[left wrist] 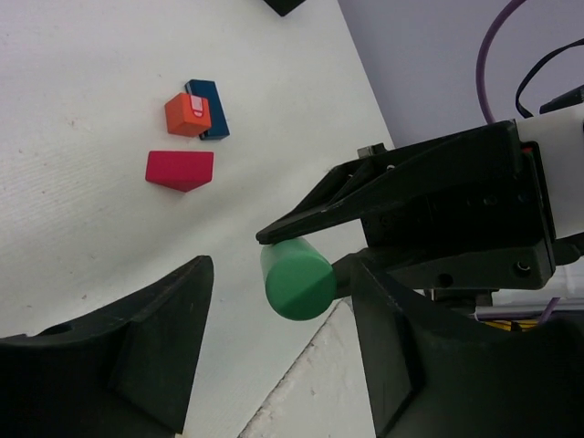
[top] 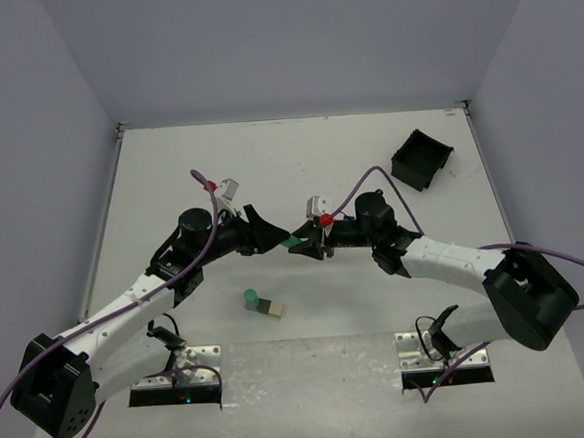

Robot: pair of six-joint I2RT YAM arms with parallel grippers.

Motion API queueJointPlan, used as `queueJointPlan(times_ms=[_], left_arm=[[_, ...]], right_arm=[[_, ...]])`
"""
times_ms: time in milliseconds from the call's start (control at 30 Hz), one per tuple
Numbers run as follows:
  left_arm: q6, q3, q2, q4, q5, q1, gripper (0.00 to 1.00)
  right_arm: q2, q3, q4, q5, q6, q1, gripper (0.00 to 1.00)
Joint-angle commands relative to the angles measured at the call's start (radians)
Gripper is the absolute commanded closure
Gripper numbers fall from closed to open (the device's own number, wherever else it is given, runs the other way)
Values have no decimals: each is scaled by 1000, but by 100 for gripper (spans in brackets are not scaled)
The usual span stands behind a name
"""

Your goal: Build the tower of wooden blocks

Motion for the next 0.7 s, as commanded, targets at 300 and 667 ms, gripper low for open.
queueJointPlan(times_ms=[300, 667], left_arm=[[-2, -1, 2, 59, 17, -16, 65], [4, -6, -10, 68, 5, -21, 100]], right_arm=[[14, 68, 3, 31, -18, 13, 81], [53, 82, -24, 33, -26, 14, 73]])
